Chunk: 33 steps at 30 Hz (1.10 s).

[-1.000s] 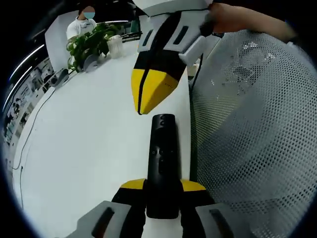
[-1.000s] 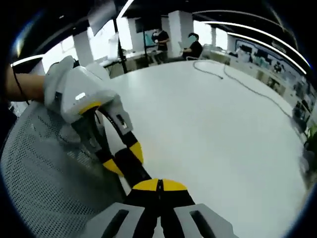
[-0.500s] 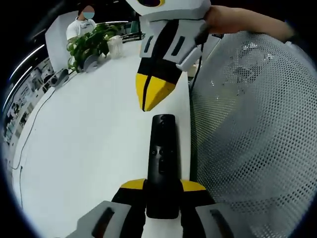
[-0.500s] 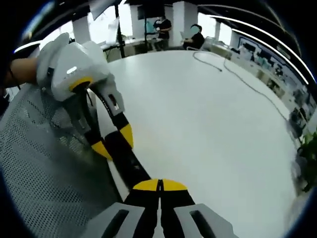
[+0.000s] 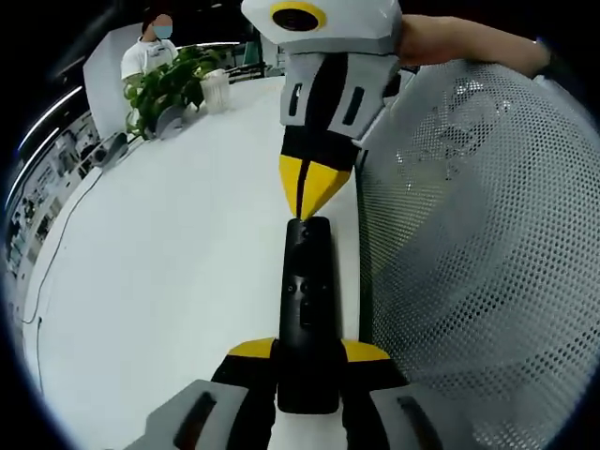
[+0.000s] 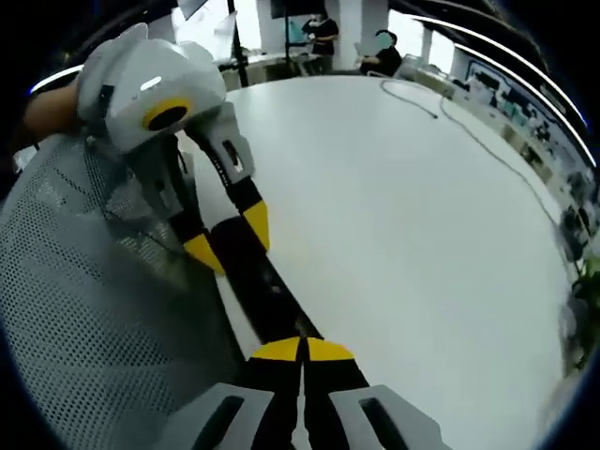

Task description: Press the specified remote control buttons in sequence, fully releasing each button before pressing the next.

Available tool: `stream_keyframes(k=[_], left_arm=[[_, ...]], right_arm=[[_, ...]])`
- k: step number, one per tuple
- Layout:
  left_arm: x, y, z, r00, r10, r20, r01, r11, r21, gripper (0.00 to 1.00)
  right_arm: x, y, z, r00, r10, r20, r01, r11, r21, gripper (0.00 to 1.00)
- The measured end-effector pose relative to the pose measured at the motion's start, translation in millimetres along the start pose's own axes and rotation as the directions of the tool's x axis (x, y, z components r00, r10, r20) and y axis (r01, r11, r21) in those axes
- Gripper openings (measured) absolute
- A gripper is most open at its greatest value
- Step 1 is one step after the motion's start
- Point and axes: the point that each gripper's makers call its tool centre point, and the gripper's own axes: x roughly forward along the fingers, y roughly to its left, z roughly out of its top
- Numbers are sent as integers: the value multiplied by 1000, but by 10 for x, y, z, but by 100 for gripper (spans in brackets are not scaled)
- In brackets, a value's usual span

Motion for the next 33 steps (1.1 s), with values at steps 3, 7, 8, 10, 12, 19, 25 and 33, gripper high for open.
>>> stream_keyframes(k=[3,7,8,10,12,19,25,33], left_arm=[[0,0,-1,1000,0,0,0,1000,0,25],[2,0,-1,1000,0,-3,0,1000,2,25],[2,0,-1,1000,0,-3,0,1000,3,25],[3,0,-1,1000,0,-4,0,1000,4,25],[4,0,-1,1000,-1,-5,1,1000,6,25],[5,1,0,1000,1,-7,-1,1000,2,25],[4,0,-1,1000,1,-3,-1,1000,-1,25],[6,-2,3,1000,1,-4,-1,1000,-1,25]], right_arm=[[22,10,-64,999,1,-33,-2,1000,-17,0],[8,-29,-47,1000,-16,-27,15,1000,-22,0],[6,-33,-46,1000,-15,-27,14,1000,-21,0],[8,-31,-48,1000,-15,-25,15,1000,-14,0],[8,-34,-50,1000,-17,-20,17,1000,-9,0],[23,-27,-52,997,-62,-42,58,995,-81,0],[48,-34,-46,989,-72,-127,48,982,-185,0],[35,-34,-65,992,-86,-90,67,978,-195,0]])
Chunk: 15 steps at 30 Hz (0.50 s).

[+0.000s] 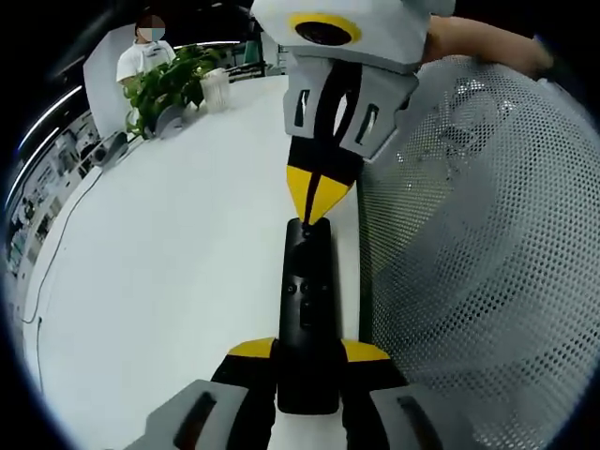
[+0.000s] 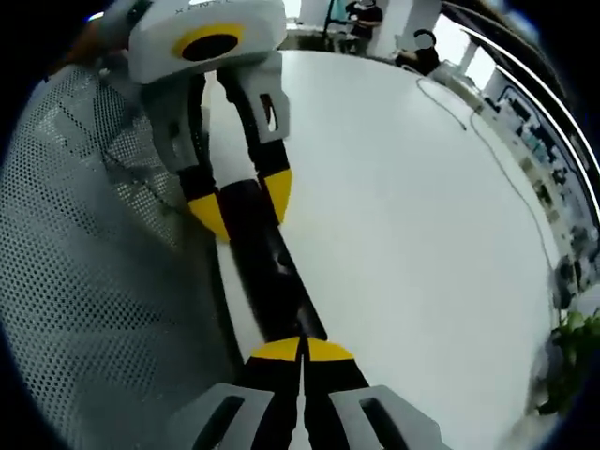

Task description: Press the specified remote control buttons in sequence, fully releasing each button before pressing the next.

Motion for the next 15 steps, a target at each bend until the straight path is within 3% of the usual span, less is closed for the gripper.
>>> stream_keyframes(k=[5,11,15], left_arm=[[-2,-1,1,1000,0,2,0,1000,-1,25],[-4,-1,0,1000,0,2,0,1000,-2,25],[-5,-2,0,1000,-1,3,1,1000,-1,25]], right_arm=[[-3,-6,4,1000,-11,22,11,1000,-11,0],[-18,-15,9,996,17,90,-24,997,76,0],[-28,-24,18,995,41,91,-52,991,124,0]])
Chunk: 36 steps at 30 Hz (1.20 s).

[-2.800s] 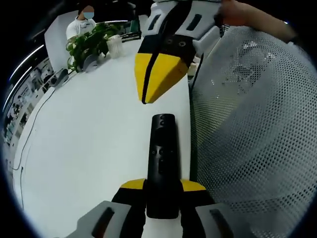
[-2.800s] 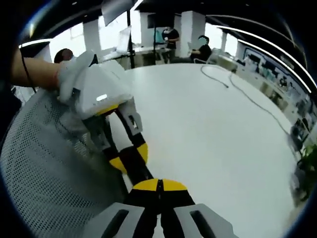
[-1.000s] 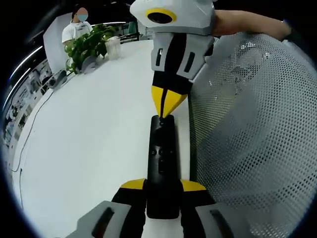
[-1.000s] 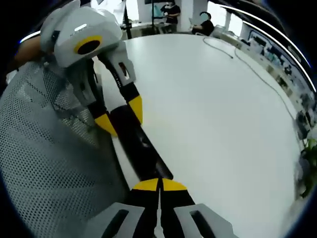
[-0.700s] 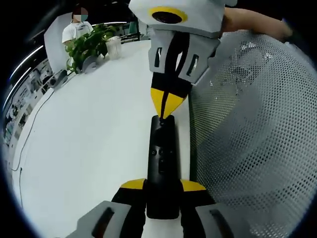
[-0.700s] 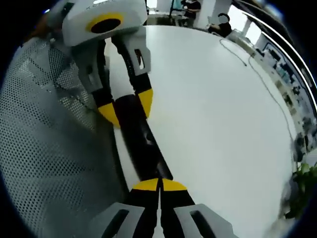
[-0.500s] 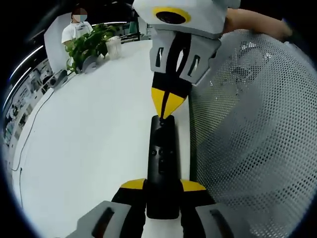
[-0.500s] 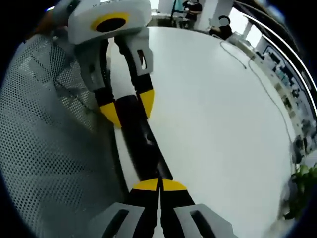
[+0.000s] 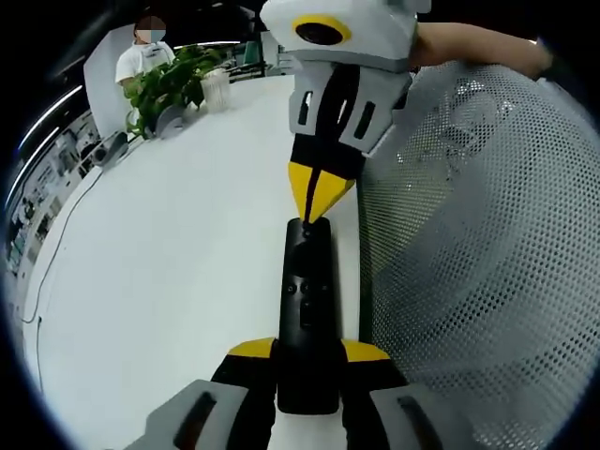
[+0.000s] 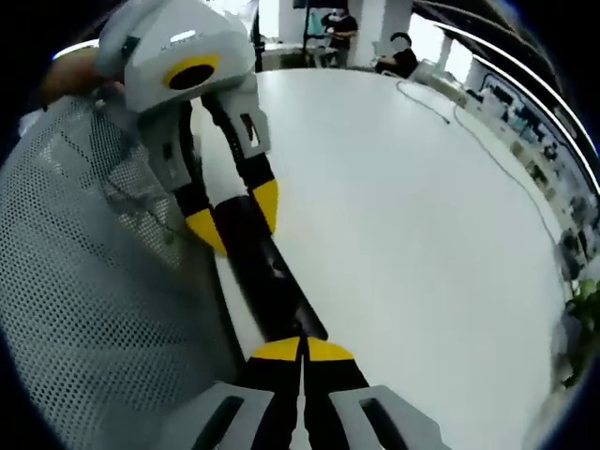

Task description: Press the specified remote control buttons in sequence, fully releasing each button before pressing the next.

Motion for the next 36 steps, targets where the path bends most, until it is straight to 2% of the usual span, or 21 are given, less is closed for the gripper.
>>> stream_keyframes(k=[2,4,9,15,20,29,36], left_arm=[[0,0,-1,1000,0,0,0,1000,0,25],[0,0,-2,1000,1,-1,-1,1000,0,25],[1,0,-2,1000,0,-2,0,1000,2,25],[2,-1,-1,1000,0,-3,0,1000,3,25],[2,-2,-2,1000,-1,-6,1,1000,6,25],[2,2,-5,1000,-2,-7,2,1000,7,25],[3,2,-3,1000,-5,-11,5,1000,10,25]], right_arm=[[-2,12,0,1000,-1,-2,1,1000,3,0],[-22,-40,-12,999,-36,-15,35,998,-52,0],[-22,9,80,999,-9,33,10,1000,-25,0],[17,63,60,1000,7,8,-7,998,-61,0],[44,75,94,1000,14,12,-14,998,-69,0],[57,71,84,1000,1,3,-1,995,-99,0],[72,71,106,1000,-21,-7,19,987,-161,0]])
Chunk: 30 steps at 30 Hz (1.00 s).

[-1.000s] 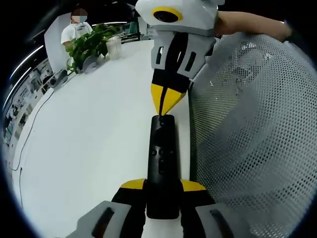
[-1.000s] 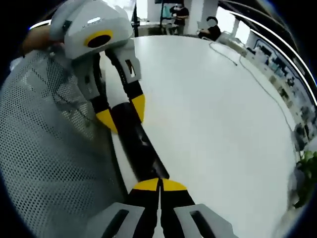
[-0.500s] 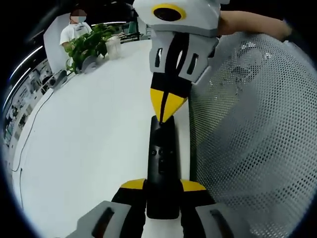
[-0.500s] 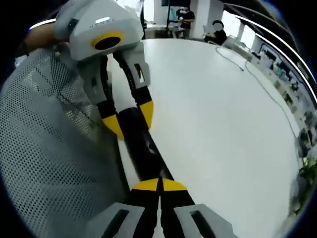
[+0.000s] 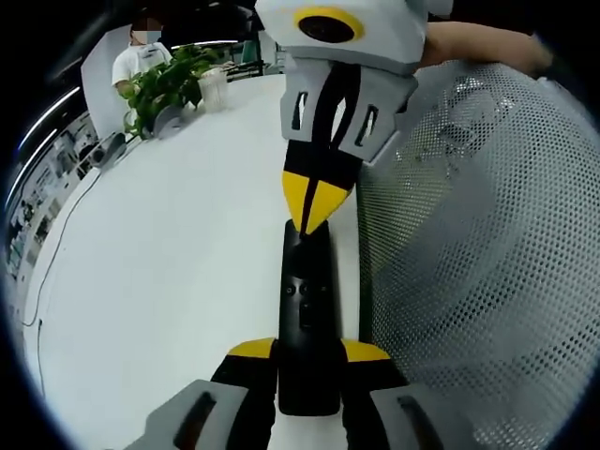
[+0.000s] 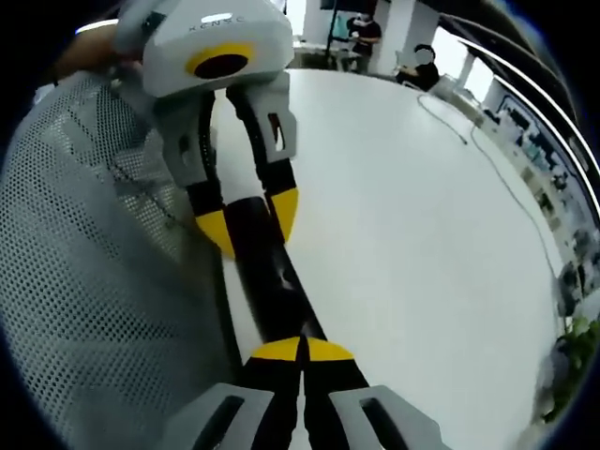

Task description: Press the specified remote control buttons in sequence, fully releasing each button before pressing the next.

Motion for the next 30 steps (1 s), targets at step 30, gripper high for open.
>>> stream_keyframes(k=[30], left_arm=[[10,-4,15,999,-10,-41,11,1000,23,25]], right_arm=[[7,23,4,1000,14,-21,-13,999,51,0]])
